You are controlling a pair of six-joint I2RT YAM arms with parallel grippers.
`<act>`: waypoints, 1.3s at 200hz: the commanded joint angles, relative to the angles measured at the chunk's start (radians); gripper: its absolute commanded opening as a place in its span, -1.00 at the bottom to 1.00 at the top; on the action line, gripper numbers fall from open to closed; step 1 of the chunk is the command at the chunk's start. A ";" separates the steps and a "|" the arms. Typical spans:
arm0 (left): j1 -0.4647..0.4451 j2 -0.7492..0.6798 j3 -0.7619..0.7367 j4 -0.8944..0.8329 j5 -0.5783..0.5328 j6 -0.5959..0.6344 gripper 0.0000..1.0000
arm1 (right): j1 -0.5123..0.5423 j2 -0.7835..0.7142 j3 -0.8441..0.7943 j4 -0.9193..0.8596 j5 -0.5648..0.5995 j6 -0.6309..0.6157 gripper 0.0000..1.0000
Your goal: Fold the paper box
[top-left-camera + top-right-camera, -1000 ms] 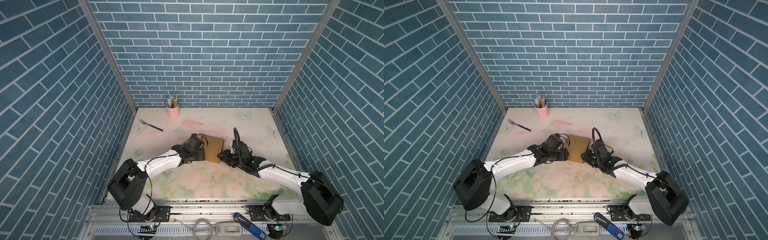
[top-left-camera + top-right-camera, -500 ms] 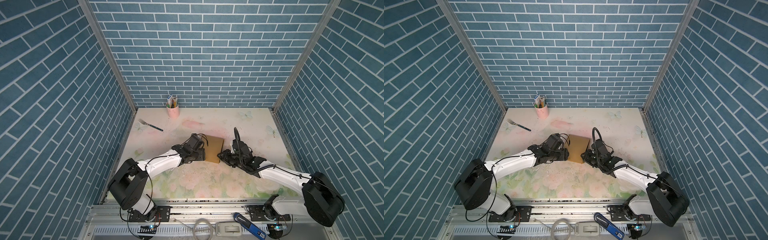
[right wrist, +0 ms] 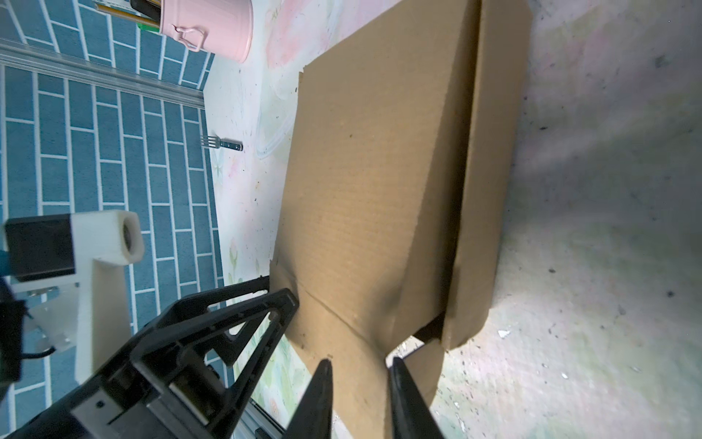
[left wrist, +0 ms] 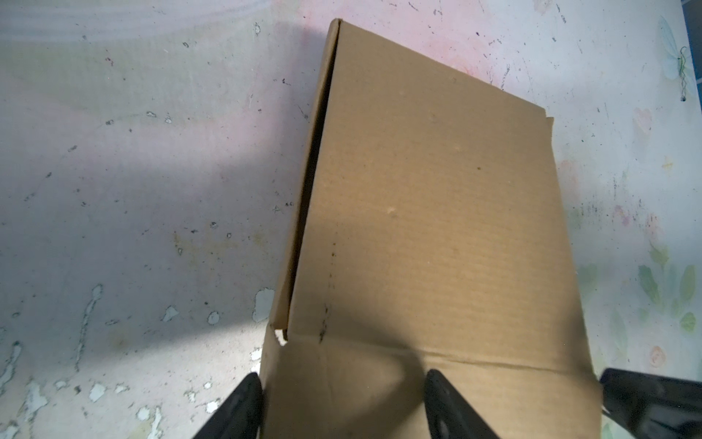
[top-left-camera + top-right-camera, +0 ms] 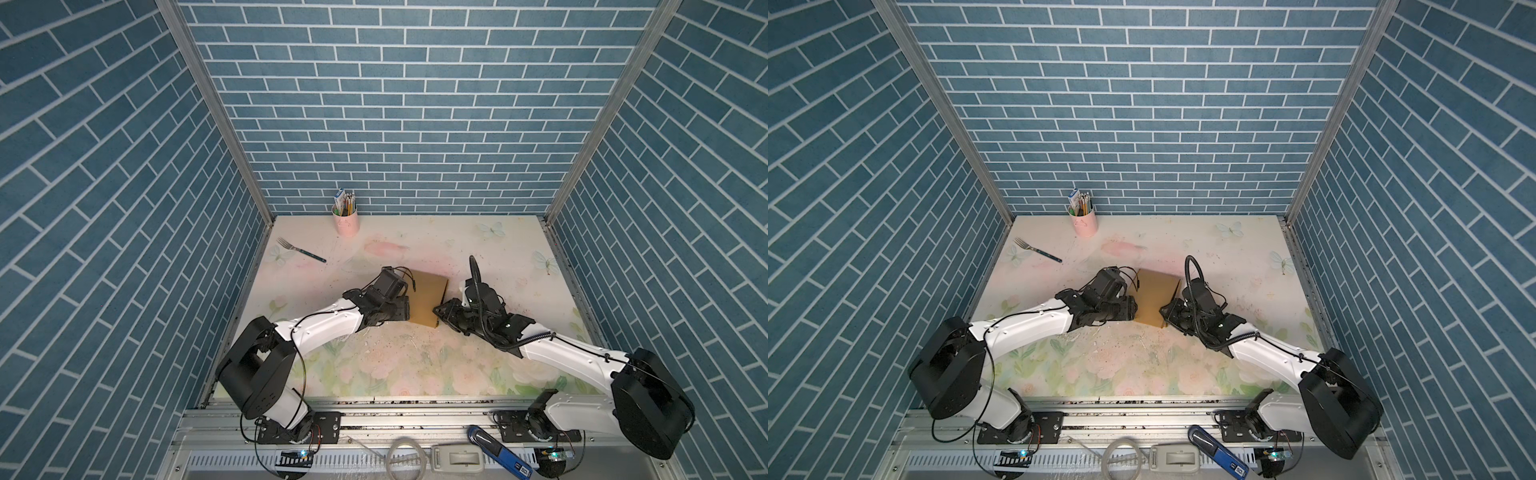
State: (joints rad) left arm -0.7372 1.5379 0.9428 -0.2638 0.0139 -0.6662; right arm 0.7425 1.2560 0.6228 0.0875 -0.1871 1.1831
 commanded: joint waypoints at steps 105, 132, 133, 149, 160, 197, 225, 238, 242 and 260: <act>-0.014 -0.021 -0.034 0.015 0.023 -0.020 0.37 | 0.022 -0.133 0.014 -0.121 0.112 -0.026 -0.43; -0.032 -0.022 -0.035 0.020 0.022 -0.028 0.37 | 0.005 -0.157 -0.011 -0.156 0.134 -0.040 -0.42; -0.033 -0.021 -0.034 0.021 0.023 -0.027 0.37 | 0.003 -0.156 -0.012 -0.156 0.134 -0.038 -0.42; -0.049 -0.021 -0.032 0.024 0.020 -0.032 0.37 | -0.018 -0.161 -0.039 -0.149 0.119 -0.036 -0.42; -0.062 -0.020 -0.029 0.024 0.018 -0.035 0.37 | -0.034 -0.165 -0.057 -0.145 0.108 -0.037 -0.41; -0.093 -0.017 -0.021 0.027 0.017 -0.043 0.37 | -0.089 -0.181 -0.111 -0.134 0.106 -0.037 -0.32; -0.103 -0.012 -0.029 0.054 0.034 -0.056 0.37 | -0.119 -0.179 -0.133 -0.107 0.060 -0.032 -0.21; -0.106 -0.008 -0.026 0.055 0.035 -0.056 0.37 | -0.123 -0.168 -0.135 -0.083 0.048 -0.021 -0.17; -0.107 -0.007 -0.024 0.055 0.035 -0.057 0.37 | -0.123 -0.164 -0.135 -0.074 0.044 -0.017 -0.15; -0.108 -0.005 -0.021 0.055 0.035 -0.056 0.37 | -0.125 -0.138 -0.137 -0.017 0.026 0.008 -0.06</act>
State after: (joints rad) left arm -0.8379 1.5314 0.9230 -0.2169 0.0467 -0.7189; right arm 0.6224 1.0939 0.4976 -0.0109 -0.1280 1.1709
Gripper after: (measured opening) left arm 0.685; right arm 0.444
